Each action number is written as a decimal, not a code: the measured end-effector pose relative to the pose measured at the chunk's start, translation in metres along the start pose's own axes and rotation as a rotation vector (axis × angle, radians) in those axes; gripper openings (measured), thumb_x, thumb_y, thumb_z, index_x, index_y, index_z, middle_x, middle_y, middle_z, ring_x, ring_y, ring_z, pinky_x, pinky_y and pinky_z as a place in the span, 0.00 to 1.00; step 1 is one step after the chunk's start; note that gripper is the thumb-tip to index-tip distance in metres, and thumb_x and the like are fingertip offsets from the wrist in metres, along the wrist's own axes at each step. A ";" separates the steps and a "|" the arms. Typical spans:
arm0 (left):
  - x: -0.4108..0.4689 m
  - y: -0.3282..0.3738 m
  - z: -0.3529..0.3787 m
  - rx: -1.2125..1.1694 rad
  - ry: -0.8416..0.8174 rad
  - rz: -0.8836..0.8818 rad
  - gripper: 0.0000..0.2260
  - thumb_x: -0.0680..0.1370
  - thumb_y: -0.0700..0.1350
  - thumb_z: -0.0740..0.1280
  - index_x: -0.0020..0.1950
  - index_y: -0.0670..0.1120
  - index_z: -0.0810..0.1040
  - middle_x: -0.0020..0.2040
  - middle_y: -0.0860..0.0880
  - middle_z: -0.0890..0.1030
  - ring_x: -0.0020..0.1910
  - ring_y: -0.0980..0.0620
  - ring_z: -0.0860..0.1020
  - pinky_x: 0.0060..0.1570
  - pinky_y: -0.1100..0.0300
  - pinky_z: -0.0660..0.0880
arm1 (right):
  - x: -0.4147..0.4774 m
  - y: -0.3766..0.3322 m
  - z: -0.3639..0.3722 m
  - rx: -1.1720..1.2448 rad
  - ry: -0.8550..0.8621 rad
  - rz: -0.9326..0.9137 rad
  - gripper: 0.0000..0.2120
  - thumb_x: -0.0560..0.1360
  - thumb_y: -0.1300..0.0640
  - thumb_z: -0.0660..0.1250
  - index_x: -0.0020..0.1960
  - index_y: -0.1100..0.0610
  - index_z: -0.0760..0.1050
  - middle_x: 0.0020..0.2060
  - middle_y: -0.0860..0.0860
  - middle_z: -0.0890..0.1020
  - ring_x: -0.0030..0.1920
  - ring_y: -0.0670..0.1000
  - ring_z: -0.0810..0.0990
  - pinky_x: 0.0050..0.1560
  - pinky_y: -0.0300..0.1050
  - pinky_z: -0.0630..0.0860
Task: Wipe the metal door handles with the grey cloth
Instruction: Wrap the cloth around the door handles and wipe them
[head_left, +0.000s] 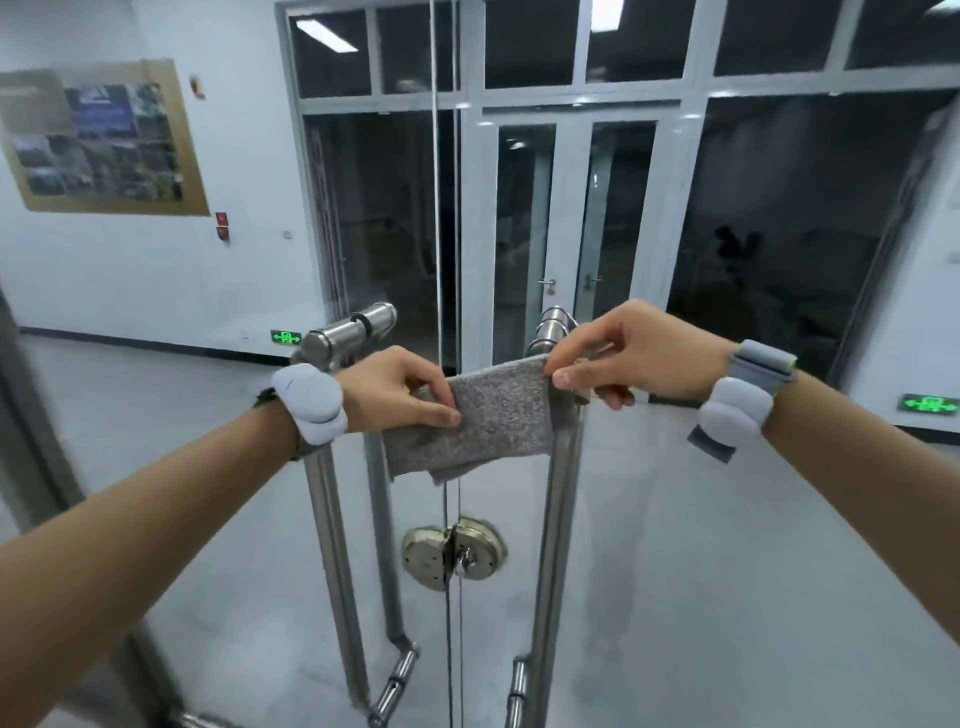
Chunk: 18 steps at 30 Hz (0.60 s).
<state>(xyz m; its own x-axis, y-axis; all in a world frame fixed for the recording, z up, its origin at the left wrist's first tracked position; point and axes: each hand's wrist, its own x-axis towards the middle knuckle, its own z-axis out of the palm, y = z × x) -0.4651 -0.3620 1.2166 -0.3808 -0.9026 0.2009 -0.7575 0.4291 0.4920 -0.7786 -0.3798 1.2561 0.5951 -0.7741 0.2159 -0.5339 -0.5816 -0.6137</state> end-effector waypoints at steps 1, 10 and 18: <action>0.014 0.012 0.009 -0.003 -0.021 0.017 0.04 0.73 0.52 0.76 0.45 0.53 0.88 0.48 0.52 0.86 0.51 0.50 0.82 0.54 0.52 0.80 | -0.010 0.010 -0.010 0.001 0.025 0.023 0.05 0.77 0.53 0.77 0.52 0.51 0.90 0.41 0.55 0.89 0.29 0.47 0.80 0.34 0.38 0.81; 0.071 0.052 0.067 -0.011 0.006 0.042 0.09 0.72 0.56 0.76 0.43 0.52 0.88 0.49 0.52 0.85 0.51 0.54 0.81 0.57 0.49 0.80 | -0.053 0.080 -0.039 0.000 0.093 0.166 0.07 0.78 0.52 0.76 0.55 0.51 0.89 0.32 0.42 0.88 0.24 0.44 0.79 0.30 0.35 0.79; 0.072 0.040 0.084 -0.103 -0.032 0.051 0.16 0.74 0.60 0.73 0.58 0.55 0.86 0.66 0.55 0.78 0.67 0.53 0.74 0.72 0.48 0.67 | -0.027 0.085 0.011 0.033 -0.037 0.195 0.23 0.76 0.37 0.73 0.67 0.45 0.83 0.48 0.51 0.91 0.29 0.47 0.83 0.35 0.43 0.84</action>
<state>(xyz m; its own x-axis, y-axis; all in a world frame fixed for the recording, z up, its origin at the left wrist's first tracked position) -0.5669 -0.4071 1.1797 -0.4354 -0.8773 0.2020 -0.6789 0.4674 0.5663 -0.8340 -0.4058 1.1898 0.5039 -0.8615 0.0629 -0.6216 -0.4122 -0.6661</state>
